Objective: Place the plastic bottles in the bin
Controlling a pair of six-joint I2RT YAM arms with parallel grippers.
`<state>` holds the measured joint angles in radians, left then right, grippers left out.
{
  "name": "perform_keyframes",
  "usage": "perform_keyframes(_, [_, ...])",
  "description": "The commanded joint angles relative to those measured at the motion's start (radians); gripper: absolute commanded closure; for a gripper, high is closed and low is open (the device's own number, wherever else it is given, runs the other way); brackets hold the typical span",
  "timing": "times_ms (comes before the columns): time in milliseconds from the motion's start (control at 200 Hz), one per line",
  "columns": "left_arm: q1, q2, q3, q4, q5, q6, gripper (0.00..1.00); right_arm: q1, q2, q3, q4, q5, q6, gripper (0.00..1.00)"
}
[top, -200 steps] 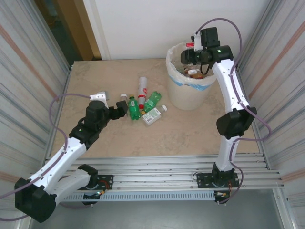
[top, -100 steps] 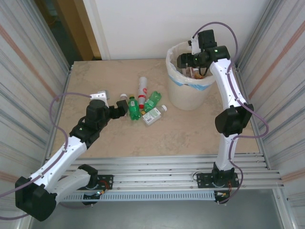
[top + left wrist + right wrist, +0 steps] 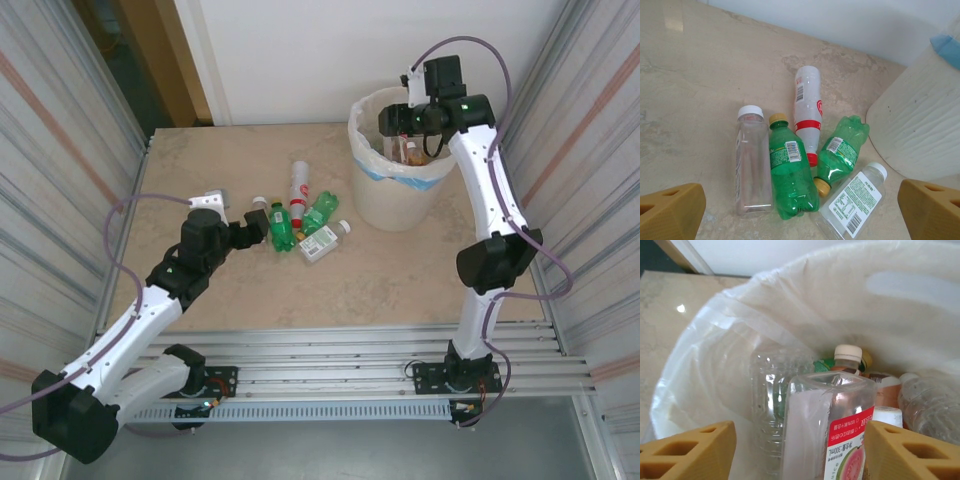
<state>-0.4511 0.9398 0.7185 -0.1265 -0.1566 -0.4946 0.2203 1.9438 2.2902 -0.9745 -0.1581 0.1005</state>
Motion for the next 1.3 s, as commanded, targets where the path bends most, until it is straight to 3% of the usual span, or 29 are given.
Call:
perform_keyframes(0, [0.006, -0.002, 0.025, 0.001, 0.003, 0.009, 0.01, -0.002, -0.040, -0.037, 0.050, -0.015, 0.010, 0.42])
perform_keyframes(115, [0.005, -0.004, 0.032, -0.005, 0.006, 0.014, 0.01, -0.002, -0.016, -0.046, 0.060, 0.009, 0.017, 0.54])
perform_keyframes(225, [0.006, -0.005, 0.035, -0.009, 0.005, 0.017, 0.01, -0.002, 0.013, -0.045, 0.063, 0.029, 0.019, 0.59])
perform_keyframes(536, [0.006, -0.011, 0.030, -0.014, -0.002, 0.017, 0.01, -0.003, 0.087, -0.045, 0.063, 0.090, 0.028, 0.63])
perform_keyframes(877, [0.007, -0.025, 0.025, -0.019, -0.006, 0.015, 0.01, -0.001, 0.097, -0.040, 0.054, 0.070, 0.042, 0.66])
perform_keyframes(1022, [0.006, -0.030, 0.028, -0.023, -0.009, 0.018, 0.01, 0.013, 0.067, -0.010, 0.036, 0.058, 0.028, 0.58])
perform_keyframes(1292, [0.006, -0.022, 0.030, -0.028, -0.028, 0.025, 0.01, 0.082, -0.031, 0.078, 0.008, 0.165, -0.002, 0.30])
